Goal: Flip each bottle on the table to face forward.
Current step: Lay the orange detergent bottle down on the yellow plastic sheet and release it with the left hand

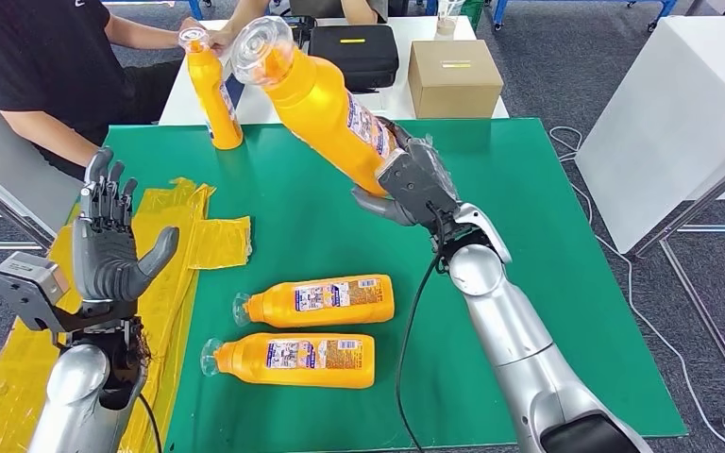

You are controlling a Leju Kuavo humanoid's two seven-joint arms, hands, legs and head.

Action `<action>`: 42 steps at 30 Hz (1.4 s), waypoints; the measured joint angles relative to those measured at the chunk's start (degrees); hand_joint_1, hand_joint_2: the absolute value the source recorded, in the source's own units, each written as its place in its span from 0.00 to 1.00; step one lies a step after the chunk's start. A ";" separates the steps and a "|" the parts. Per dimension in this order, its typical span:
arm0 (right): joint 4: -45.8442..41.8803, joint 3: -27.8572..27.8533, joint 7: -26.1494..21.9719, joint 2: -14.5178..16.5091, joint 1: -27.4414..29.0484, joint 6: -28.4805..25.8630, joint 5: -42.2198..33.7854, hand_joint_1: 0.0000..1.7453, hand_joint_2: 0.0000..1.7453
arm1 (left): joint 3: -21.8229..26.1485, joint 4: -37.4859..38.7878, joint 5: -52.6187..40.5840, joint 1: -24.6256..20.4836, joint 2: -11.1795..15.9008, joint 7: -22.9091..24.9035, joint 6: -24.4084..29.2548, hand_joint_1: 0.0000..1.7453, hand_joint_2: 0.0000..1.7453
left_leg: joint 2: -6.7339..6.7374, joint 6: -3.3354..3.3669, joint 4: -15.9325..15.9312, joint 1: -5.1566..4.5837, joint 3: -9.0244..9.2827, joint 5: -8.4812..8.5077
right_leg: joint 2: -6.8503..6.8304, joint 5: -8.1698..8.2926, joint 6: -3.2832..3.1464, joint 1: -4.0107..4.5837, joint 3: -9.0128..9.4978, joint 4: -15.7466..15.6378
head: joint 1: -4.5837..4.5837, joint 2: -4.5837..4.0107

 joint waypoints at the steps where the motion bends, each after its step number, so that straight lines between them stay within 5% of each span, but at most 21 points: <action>1: 0.00 0.09 0.15 0.28 0.01 -0.21 -0.24 1.00 1.00 | 0.00 0.05 0.21 0.00 -0.06 0.00 0.02 0.00 1.00 | 0.01 0.00 0.00 0.00 0.00 0.00 | 0.01 0.00 0.00 0.00 0.00 0.00 | 0.00 0.01; 10: 1.33 2.59 4.46 5.76 -2.26 -1.33 -0.88 1.00 1.00 | -0.96 0.42 3.56 -1.14 -1.50 1.48 -0.58 0.00 1.00 | 0.01 -0.01 0.00 0.02 0.00 0.01 | 0.01 0.00 0.00 0.01 -0.01 0.02 | 0.00 0.00; 17: 7.23 6.09 6.78 11.46 -6.81 -2.42 2.48 1.00 1.00 | -3.75 1.88 14.16 -5.83 -5.59 7.93 -4.96 0.00 1.00 | 0.01 0.01 0.00 0.00 -0.01 0.05 | 0.01 0.02 0.00 0.00 0.00 0.02 | 0.01 -0.01; 24: 12.60 9.39 6.28 15.45 -7.63 -2.36 1.50 1.00 1.00 | -4.97 3.60 23.83 -8.63 -6.52 10.47 -7.76 0.00 1.00 | 0.01 0.00 0.00 0.01 -0.04 0.04 | 0.01 0.01 0.00 0.00 -0.04 0.03 | 0.00 0.00; 42: 21.08 14.93 6.55 18.69 -9.57 -2.55 -0.31 1.00 1.00 | -1.66 0.93 23.84 -6.83 -5.90 11.52 -7.89 0.00 1.00 | 0.00 0.00 -0.01 0.03 -0.08 0.05 | 0.01 0.01 0.00 0.00 -0.04 0.05 | 0.02 0.00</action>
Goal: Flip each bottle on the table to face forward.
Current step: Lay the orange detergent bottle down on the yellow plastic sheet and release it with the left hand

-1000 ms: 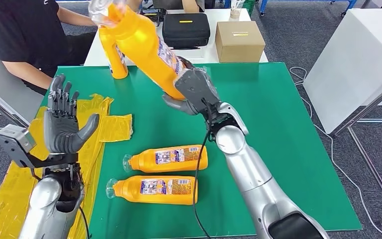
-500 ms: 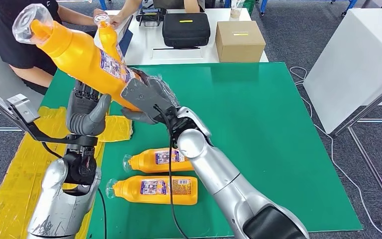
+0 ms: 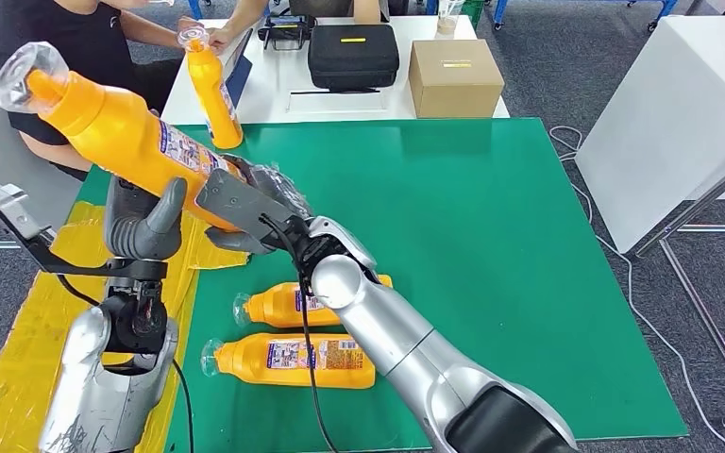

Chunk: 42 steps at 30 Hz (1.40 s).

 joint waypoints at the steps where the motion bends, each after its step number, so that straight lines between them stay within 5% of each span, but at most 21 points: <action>1: 0.32 0.56 -0.02 0.04 -0.06 -0.01 -0.30 1.00 1.00 | 0.37 -0.36 -0.31 0.38 0.05 -0.01 0.01 0.00 1.00 | 0.00 0.00 0.00 0.00 0.00 0.00 | 0.00 0.00 0.00 0.00 0.00 0.00 | 0.00 0.00; 22: 4.84 16.12 4.11 0.34 -4.83 -2.74 -1.28 1.00 1.00 | 5.58 -4.96 -4.50 6.49 1.18 -0.29 -0.05 0.00 1.00 | -0.01 -0.02 -0.01 0.00 0.00 0.02 | 0.00 0.00 0.00 0.00 -0.01 0.00 | 0.01 0.00; 23: 4.84 16.59 4.47 0.34 -5.19 -2.74 -1.00 1.00 1.00 | 5.71 -5.02 -4.57 6.53 1.20 -0.25 -0.07 0.03 1.00 | -0.01 -0.02 -0.01 0.00 0.00 0.02 | 0.00 0.00 0.00 0.00 -0.01 0.00 | 0.01 0.00; 27: 4.87 17.98 5.31 0.34 -6.36 -2.70 -0.47 1.00 1.00 | 6.10 -5.28 -4.69 6.67 1.25 -0.14 -0.27 0.59 1.00 | -0.01 -0.02 -0.01 0.01 0.00 0.02 | 0.00 0.00 0.00 0.00 -0.01 0.00 | 0.01 -0.01; 29: 4.92 18.32 5.46 0.34 -6.72 -2.67 -0.43 1.00 1.00 | 6.23 -5.33 -4.71 6.69 1.35 -0.17 -0.49 0.59 1.00 | -0.02 -0.02 -0.01 0.01 0.00 0.02 | 0.00 0.00 0.00 0.00 -0.01 0.00 | 0.01 0.00; 33: 5.03 18.78 5.50 0.34 -6.97 -2.64 -0.43 1.00 1.00 | 6.50 -5.36 -4.71 6.74 1.52 -0.28 -0.74 0.98 1.00 | -0.01 -0.02 -0.01 0.01 0.00 0.02 | 0.00 0.00 0.00 0.00 -0.01 0.00 | 0.01 0.01; 42: 5.72 19.09 5.04 0.34 -7.11 -2.20 -0.27 1.00 1.00 | 6.75 -5.36 -4.59 6.74 1.85 -0.56 -0.92 1.00 1.00 | -0.01 -0.03 -0.01 0.01 0.01 0.02 | 0.00 0.00 0.00 0.00 -0.01 0.00 | 0.01 -0.01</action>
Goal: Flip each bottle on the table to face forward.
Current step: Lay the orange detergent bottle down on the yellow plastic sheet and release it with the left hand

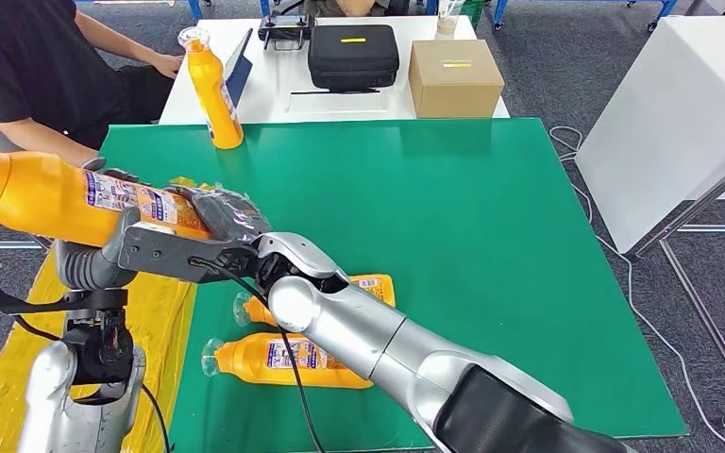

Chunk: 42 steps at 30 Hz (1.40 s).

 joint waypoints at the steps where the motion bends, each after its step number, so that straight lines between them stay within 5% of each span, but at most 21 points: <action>1: 0.11 0.00 -0.13 0.00 -0.01 0.06 0.03 1.00 1.00 | 0.00 0.01 0.05 0.00 0.04 -0.08 0.00 1.00 1.00 | 0.00 0.00 0.00 0.00 0.00 0.00 | 0.00 0.00 0.00 0.00 0.00 0.00 | 0.00 0.00; 22: 1.46 0.00 -1.01 0.44 0.60 -1.02 4.80 1.00 1.00 | -0.01 -1.02 1.51 2.11 1.09 -1.76 0.68 1.00 1.00 | 0.00 0.00 0.00 0.00 0.00 0.00 | 0.00 0.00 0.00 0.00 -0.01 0.00 | 0.00 0.00; 25: 1.57 -0.20 -1.40 0.51 0.97 -1.45 6.02 0.25 1.00 | -0.02 -1.17 1.53 2.37 1.14 -1.82 0.71 1.00 1.00 | 0.00 0.00 0.00 0.00 0.01 0.00 | 0.00 0.00 0.00 0.00 -0.02 0.00 | 0.00 0.00; 26: 1.65 -0.48 -1.64 0.51 1.13 -1.34 6.78 0.00 0.75 | -0.04 -1.20 1.52 2.39 1.14 -1.85 0.71 1.00 1.00 | 0.00 0.00 0.00 0.00 0.01 0.00 | 0.00 0.00 0.00 0.00 -0.02 0.00 | 0.00 0.00; 29: 1.92 -2.37 -2.32 0.21 1.70 0.14 8.73 0.00 0.00 | -0.07 -1.23 1.39 2.26 1.13 -1.82 0.59 1.00 1.00 | -0.01 0.00 0.00 -0.02 0.04 0.00 | 0.00 0.00 0.00 0.00 -0.01 -0.01 | 0.00 0.00; 42: 1.12 -18.70 -6.34 -4.73 3.47 4.49 11.00 0.00 0.00 | -0.05 -0.99 0.61 -0.98 0.68 -1.32 0.25 1.00 1.00 | 0.02 0.02 0.05 -0.05 0.03 0.01 | 0.02 0.02 0.01 -0.01 -0.01 -0.01 | -0.01 0.01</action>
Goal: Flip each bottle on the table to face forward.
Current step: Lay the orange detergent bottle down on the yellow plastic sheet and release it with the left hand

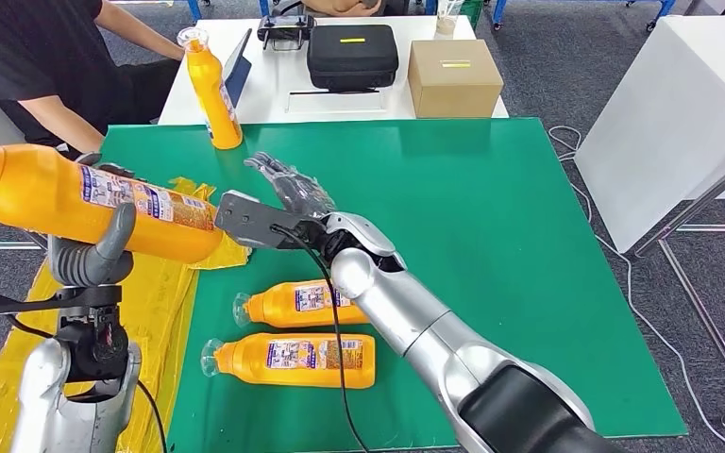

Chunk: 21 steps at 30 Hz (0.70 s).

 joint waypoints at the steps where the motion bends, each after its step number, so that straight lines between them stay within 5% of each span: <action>1: -0.10 -0.62 -0.03 -0.16 0.03 0.11 0.22 0.00 0.00 | 0.00 0.05 -0.07 -0.29 -0.05 0.07 -0.02 1.00 1.00 | 0.01 0.00 0.00 0.00 0.00 0.00 | 0.00 0.00 0.00 0.00 0.00 0.00 | 0.00 0.00; 6: -0.64 -2.68 -0.10 -0.95 0.09 0.19 1.43 0.00 0.00 | 0.04 0.17 -3.59 -1.34 -0.14 -0.05 1.27 1.00 1.00 | 0.02 0.00 0.00 0.01 0.00 0.00 | 0.00 0.00 0.00 0.02 -0.01 0.00 | 0.01 -0.01; 12: -4.89 -5.43 0.50 -3.27 0.32 1.35 3.40 0.00 0.00 | 2.68 2.35 -24.77 -4.21 0.75 -1.34 8.12 1.00 1.00 | 0.01 0.00 -0.01 0.03 0.01 0.01 | 0.00 0.00 0.00 0.02 0.00 0.01 | 0.00 -0.01; 21: -13.71 -8.79 0.33 -7.99 5.02 2.35 4.92 0.00 0.00 | 7.34 18.05 -50.34 -8.32 7.18 -3.86 15.02 1.00 1.00 | 0.02 -0.01 0.00 0.03 0.03 0.01 | 0.02 0.00 0.00 0.01 0.00 0.01 | 0.00 -0.01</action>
